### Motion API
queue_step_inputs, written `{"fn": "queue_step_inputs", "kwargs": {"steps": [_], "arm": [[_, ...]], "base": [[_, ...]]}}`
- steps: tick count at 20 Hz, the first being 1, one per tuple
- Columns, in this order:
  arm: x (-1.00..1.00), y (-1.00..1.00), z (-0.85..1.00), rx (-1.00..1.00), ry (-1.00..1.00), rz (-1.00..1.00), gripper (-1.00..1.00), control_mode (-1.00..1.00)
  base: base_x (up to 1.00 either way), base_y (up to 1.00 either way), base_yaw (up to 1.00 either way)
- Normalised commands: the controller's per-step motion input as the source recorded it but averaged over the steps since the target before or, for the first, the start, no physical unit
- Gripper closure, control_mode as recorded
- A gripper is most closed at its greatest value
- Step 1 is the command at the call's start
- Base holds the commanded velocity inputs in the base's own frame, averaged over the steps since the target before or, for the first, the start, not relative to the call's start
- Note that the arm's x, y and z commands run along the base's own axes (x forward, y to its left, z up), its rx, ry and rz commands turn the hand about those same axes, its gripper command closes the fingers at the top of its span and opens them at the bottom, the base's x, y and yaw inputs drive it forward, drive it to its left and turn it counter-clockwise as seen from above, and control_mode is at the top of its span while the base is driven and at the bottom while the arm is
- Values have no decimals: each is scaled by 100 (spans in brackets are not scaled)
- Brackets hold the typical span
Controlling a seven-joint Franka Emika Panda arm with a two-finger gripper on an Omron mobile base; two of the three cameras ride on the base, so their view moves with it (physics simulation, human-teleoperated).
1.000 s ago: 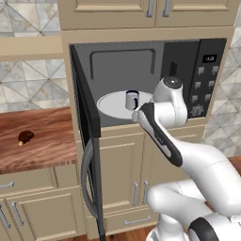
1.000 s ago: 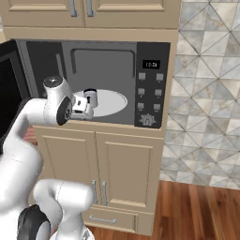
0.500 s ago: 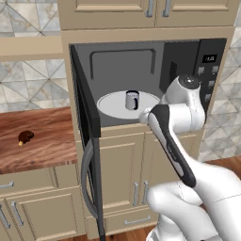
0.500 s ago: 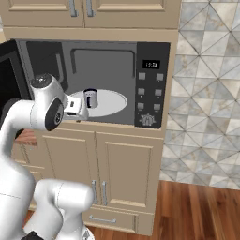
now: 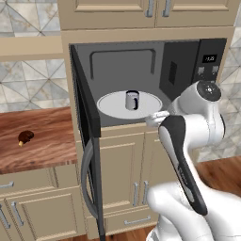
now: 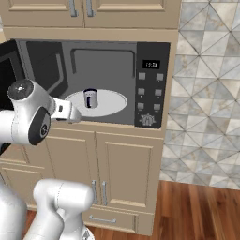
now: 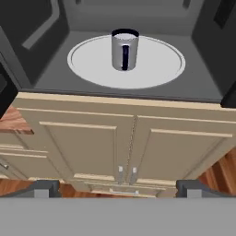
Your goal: Pick the mug from the counter and place it inside the microwave. Then close the microwave.
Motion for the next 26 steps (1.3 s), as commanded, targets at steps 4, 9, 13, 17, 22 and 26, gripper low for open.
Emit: {"fn": "queue_step_inputs", "kwargs": {"steps": [4, 9, 13, 17, 22, 26], "arm": [[-58, 0, 26, 0, -21, 2, -100, -100], [-64, 0, 15, 0, -10, 0, -100, -100], [-58, 0, 20, 0, 0, 0, -100, -100], [-62, 0, 19, 0, 0, 0, -100, -100], [-68, 0, 13, 0, 0, 0, -100, -100], [-52, 0, 3, 0, -2, 0, -100, -100]], "base": [[0, 0, 0], [0, 0, 0], [0, 0, 0], [0, 0, 0], [0, 0, 0], [0, 0, 0]]}}
